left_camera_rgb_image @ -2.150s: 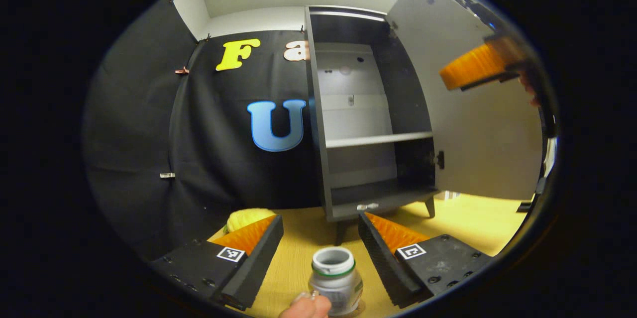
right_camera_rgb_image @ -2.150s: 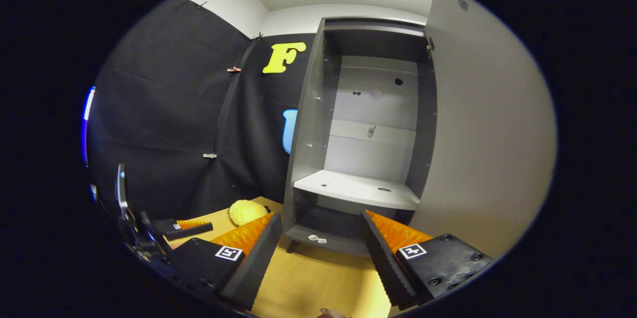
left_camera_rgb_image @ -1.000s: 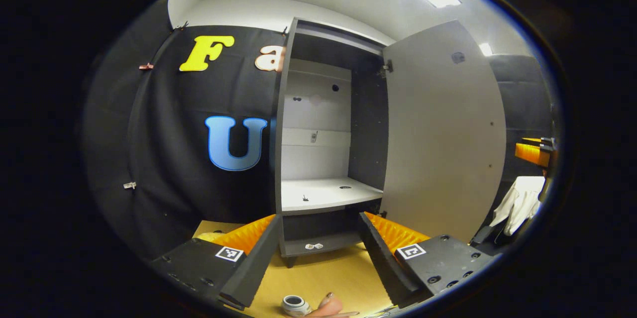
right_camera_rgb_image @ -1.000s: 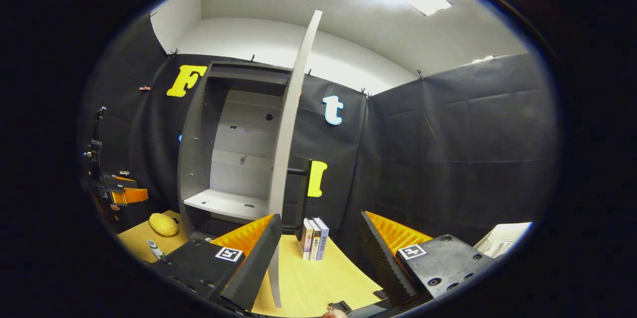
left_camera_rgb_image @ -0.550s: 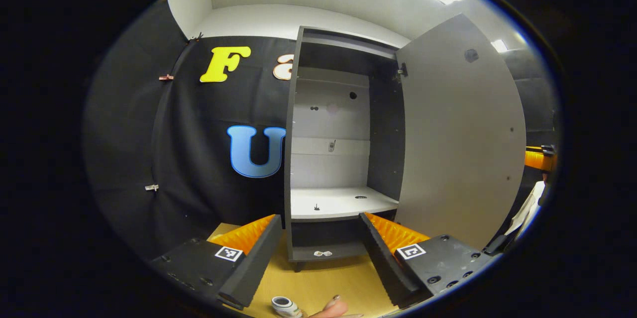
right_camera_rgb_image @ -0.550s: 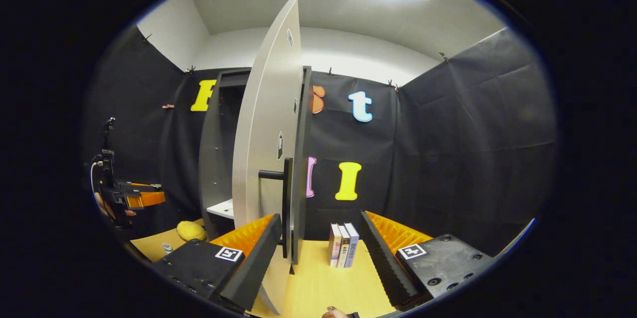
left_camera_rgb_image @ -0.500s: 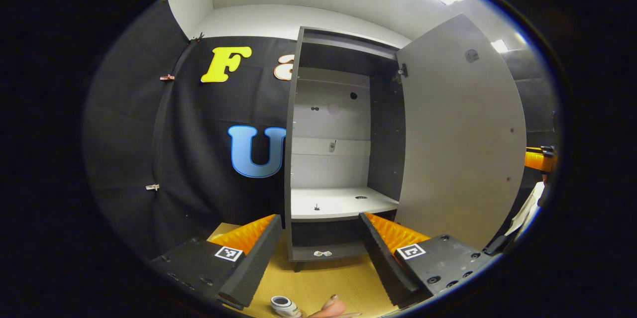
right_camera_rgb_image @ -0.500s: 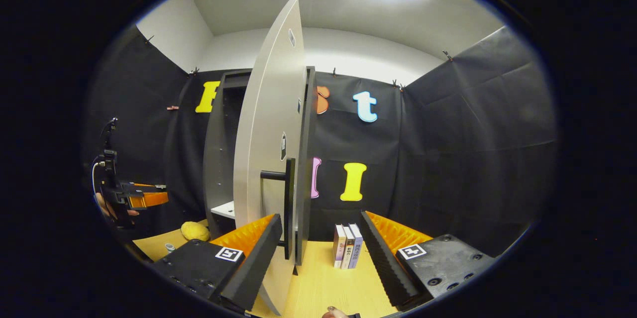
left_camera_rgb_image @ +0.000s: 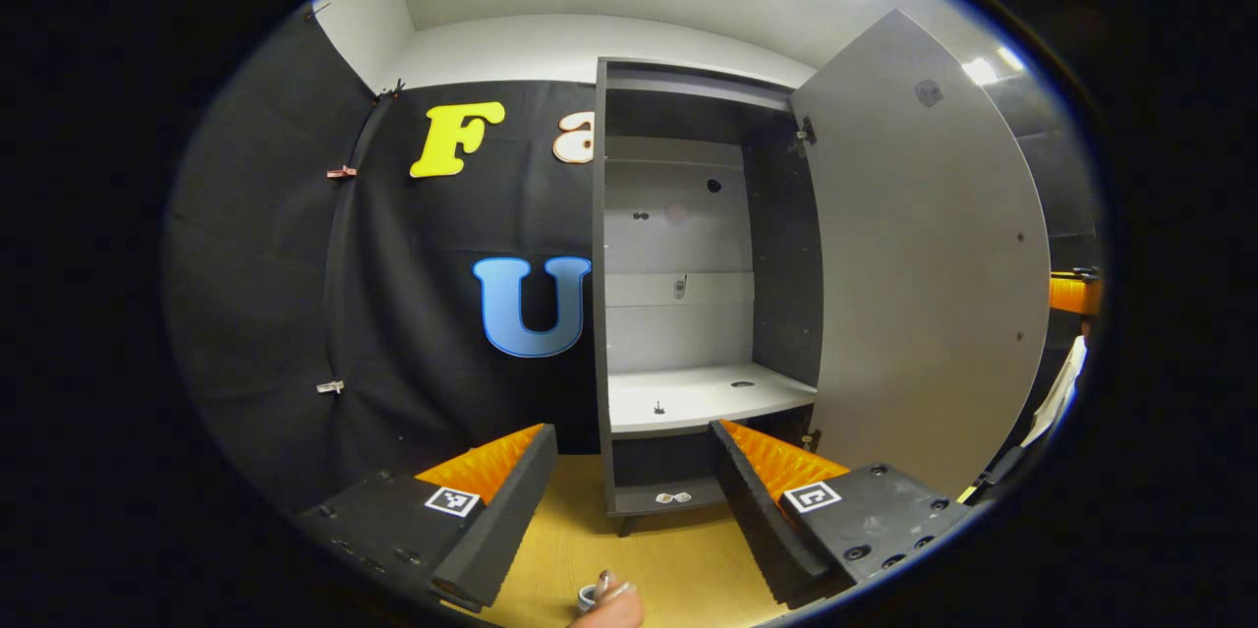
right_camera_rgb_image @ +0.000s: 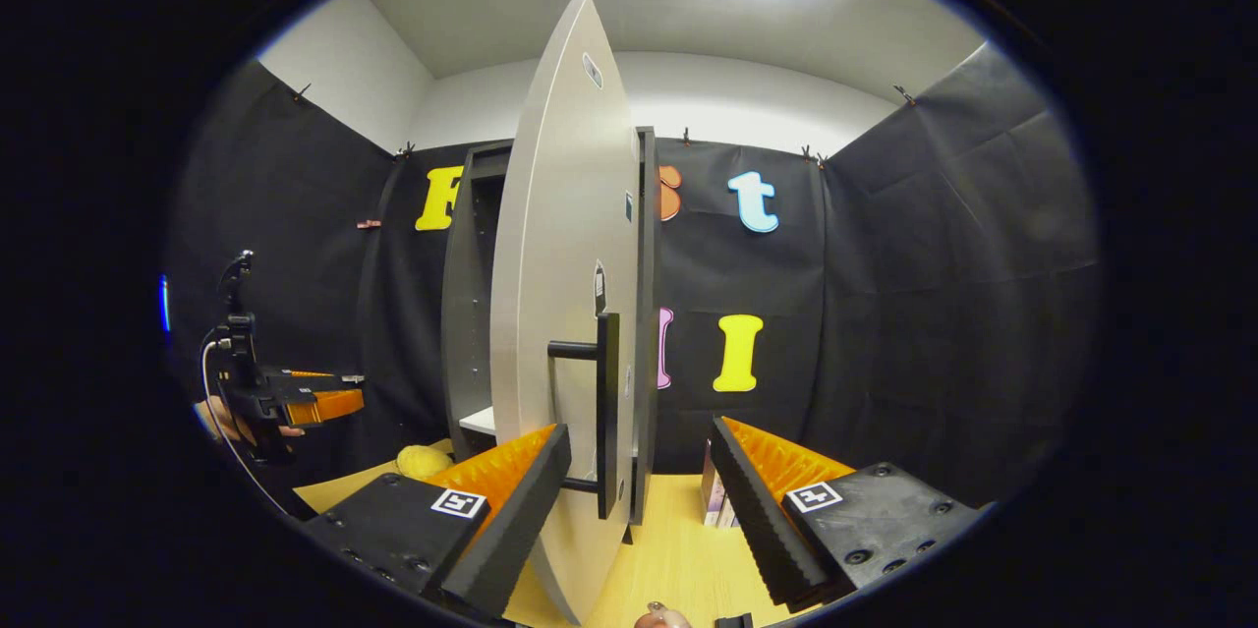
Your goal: Open the cabinet door with the right hand, grasp the bottle in the cabinet with the left hand and place it on the coaster, then close the cabinet door with the right hand.
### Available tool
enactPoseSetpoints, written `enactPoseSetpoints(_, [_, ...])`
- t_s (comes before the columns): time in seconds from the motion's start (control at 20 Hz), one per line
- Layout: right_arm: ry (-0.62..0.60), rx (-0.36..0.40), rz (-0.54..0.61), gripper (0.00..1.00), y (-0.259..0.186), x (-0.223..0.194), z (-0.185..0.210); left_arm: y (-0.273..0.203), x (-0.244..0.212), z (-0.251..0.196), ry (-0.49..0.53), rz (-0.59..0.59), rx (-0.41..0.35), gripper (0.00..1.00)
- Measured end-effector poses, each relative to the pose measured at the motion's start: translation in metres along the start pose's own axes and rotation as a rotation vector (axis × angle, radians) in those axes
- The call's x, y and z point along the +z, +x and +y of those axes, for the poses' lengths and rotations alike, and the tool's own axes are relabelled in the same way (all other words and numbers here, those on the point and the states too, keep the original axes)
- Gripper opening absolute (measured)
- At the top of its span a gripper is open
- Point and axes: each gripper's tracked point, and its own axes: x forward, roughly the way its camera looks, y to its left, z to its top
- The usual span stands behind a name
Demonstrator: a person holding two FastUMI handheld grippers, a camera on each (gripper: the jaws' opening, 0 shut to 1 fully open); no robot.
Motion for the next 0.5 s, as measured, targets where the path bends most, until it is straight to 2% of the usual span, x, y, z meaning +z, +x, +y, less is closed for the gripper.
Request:
enactPoseSetpoints(0.05, [-0.004,0.001,0.003,0.95,-0.001,0.0,0.011,0.002,0.002,0.007,0.006,-0.001,0.0,0.96])
enactPoseSetpoints(0.1, [0.001,0.004,0.004,1.0,0.0,0.001,0.023,0.004,0.001,0.015,0.014,0.003,-0.003,0.96])
enactPoseSetpoints(0.2, [0.008,0.005,0.011,1.0,0.002,-0.001,0.045,0.006,0.002,0.029,0.021,-0.003,-0.019,0.96])
enactPoseSetpoints(0.25, [0.007,0.004,0.01,0.95,0.004,0.0,0.055,0.007,0.004,0.036,0.019,-0.009,-0.026,0.96])
enactPoseSetpoints(0.5, [-0.012,-0.045,0.004,0.95,0.014,0.001,0.094,0.008,0.001,0.077,0.053,-0.015,-0.05,0.96])
